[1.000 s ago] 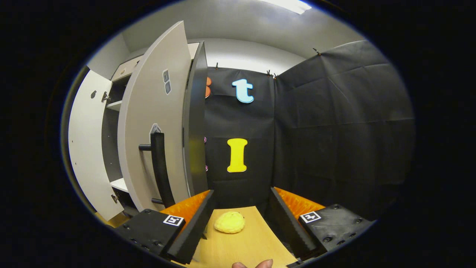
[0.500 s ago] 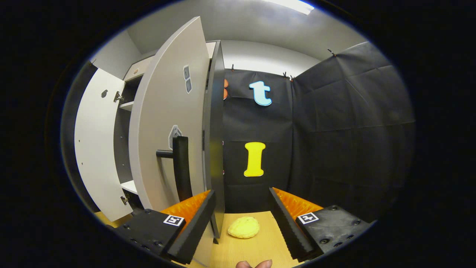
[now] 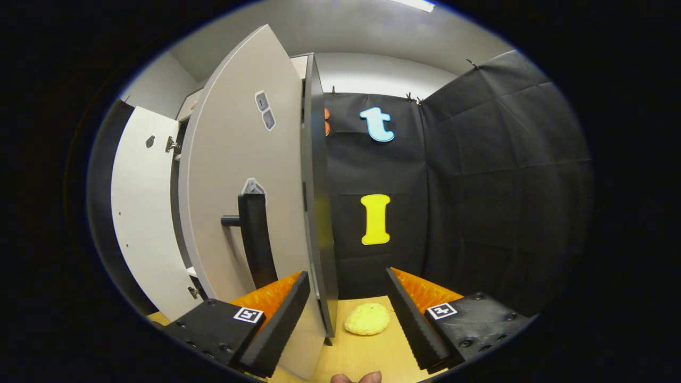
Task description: Grasp the bottle in the cabinet with the left hand and place it on the coaster, then close the right door with the right hand and the left door with the left hand.
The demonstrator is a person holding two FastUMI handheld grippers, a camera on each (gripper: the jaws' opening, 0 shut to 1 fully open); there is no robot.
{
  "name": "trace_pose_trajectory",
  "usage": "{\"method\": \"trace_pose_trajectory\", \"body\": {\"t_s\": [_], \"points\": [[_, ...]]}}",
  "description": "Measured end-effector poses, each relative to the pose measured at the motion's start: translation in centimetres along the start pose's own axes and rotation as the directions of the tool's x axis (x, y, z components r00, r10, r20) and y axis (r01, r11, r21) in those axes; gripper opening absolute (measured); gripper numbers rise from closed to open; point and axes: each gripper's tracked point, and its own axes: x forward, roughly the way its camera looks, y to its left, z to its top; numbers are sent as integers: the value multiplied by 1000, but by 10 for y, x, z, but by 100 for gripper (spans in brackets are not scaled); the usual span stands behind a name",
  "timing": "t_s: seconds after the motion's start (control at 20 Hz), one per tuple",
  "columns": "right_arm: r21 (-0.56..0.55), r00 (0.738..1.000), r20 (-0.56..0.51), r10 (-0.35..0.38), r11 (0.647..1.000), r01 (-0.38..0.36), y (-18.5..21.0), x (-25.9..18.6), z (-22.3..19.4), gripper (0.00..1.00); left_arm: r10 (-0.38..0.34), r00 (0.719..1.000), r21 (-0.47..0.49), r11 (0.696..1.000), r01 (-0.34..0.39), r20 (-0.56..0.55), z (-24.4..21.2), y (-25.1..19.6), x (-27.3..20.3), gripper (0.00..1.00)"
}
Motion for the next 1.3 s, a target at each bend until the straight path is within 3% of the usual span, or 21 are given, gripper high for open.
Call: {"method": "trace_pose_trajectory", "body": {"t_s": [0.15,0.4,0.55,0.7,1.0,1.3], "points": [[-20,999,3,50,999,-50,37,7,-5,97,-1,1000,10,1000,1,-1,0,6,4,95],[-15,1000,-3,28,1000,-28,70,32,-12,95,-14,1000,17,1000,14,-5,-1,8,6,95],[30,997,-27,73,997,-72,106,43,-21,97,-18,1000,21,1000,18,-7,-2,9,7,95],[0,995,-23,97,995,-97,140,58,-29,97,-16,1000,15,1000,16,-4,-2,10,8,95],[42,998,-5,66,997,-65,155,83,-35,95,-30,999,15,999,30,-14,-2,9,7,95],[27,999,-14,51,998,-51,158,67,-28,97,-42,999,27,999,43,-21,-1,8,6,95]]}}
